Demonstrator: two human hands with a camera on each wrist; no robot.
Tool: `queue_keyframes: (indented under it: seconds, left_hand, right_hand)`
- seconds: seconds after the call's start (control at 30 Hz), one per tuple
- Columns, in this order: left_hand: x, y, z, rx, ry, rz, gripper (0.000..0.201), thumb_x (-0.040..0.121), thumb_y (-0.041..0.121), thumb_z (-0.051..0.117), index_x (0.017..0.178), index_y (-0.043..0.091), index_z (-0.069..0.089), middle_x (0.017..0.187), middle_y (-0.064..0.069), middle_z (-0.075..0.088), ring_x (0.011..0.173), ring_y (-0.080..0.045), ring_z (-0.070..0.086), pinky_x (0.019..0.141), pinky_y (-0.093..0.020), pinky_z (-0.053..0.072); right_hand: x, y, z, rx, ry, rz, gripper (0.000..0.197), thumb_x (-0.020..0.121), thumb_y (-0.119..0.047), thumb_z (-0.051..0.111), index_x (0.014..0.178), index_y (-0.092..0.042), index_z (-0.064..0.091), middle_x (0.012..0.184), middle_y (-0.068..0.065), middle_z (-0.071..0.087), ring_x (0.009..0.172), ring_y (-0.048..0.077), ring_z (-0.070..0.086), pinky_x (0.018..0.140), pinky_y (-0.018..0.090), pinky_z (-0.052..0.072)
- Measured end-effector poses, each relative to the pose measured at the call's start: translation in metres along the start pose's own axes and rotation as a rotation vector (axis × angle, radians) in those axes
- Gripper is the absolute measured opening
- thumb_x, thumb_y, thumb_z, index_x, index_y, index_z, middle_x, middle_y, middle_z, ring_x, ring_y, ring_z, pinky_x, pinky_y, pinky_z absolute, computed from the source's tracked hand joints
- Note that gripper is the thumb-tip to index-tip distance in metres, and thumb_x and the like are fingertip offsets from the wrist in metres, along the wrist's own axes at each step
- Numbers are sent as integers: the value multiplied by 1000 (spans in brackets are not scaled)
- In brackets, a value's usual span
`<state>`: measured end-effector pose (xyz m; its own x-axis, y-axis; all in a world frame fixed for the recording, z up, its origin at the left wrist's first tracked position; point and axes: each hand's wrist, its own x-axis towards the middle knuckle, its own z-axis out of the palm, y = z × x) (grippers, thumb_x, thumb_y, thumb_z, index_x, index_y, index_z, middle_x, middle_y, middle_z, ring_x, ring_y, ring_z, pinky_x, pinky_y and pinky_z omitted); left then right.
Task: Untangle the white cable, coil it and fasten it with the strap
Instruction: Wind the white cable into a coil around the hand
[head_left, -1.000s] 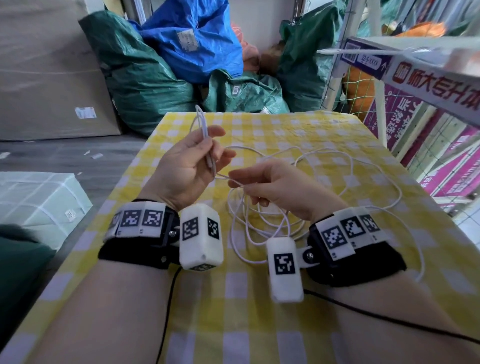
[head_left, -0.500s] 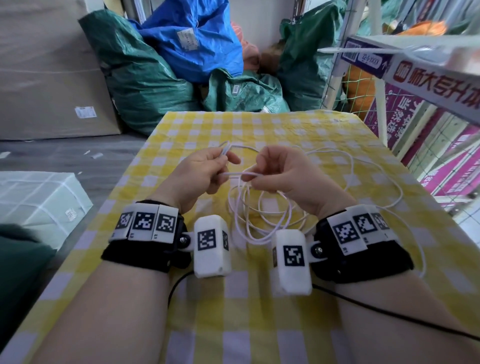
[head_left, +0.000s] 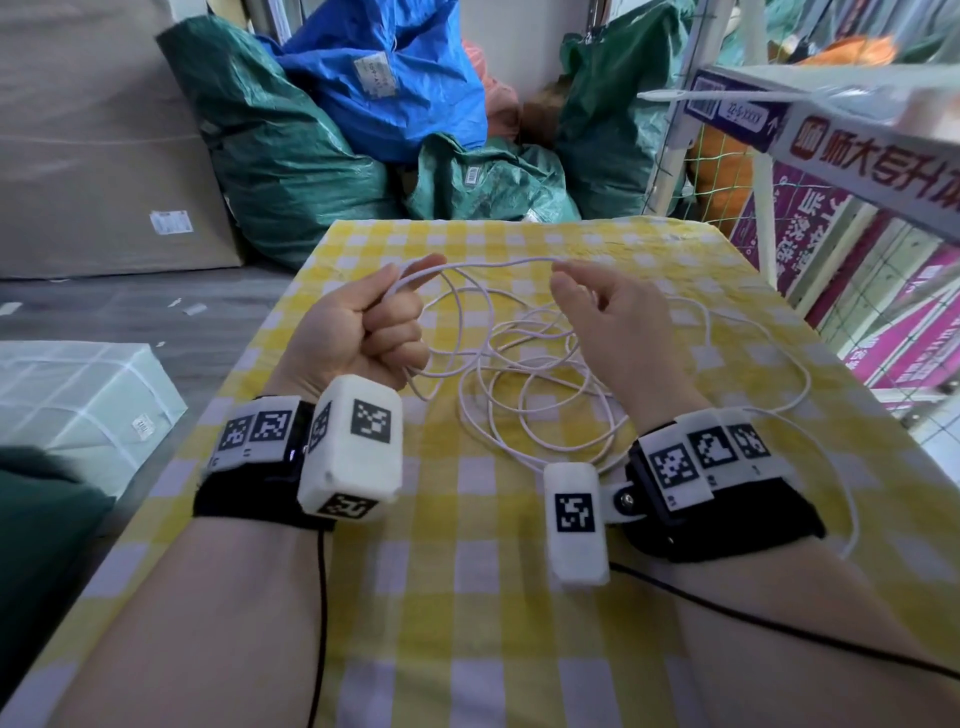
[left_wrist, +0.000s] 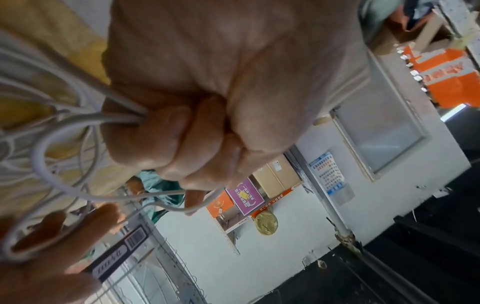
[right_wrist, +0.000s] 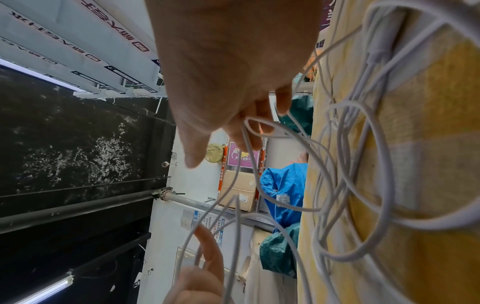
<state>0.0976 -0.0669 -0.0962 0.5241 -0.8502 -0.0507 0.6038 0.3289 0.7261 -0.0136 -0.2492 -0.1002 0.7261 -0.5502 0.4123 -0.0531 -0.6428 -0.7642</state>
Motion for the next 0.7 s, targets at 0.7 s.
queue_keyframes:
  seconds: [0.7]
  left_hand:
    - [1, -8, 4, -138, -275, -211, 35, 101, 27, 28, 100, 2, 52, 52, 1, 33, 42, -12, 31, 51, -24, 30]
  right_hand:
    - [-7, 2, 19, 367, -526, 260, 37, 85, 2, 46, 114, -17, 61, 94, 0, 69, 84, 18, 63, 76, 31, 50]
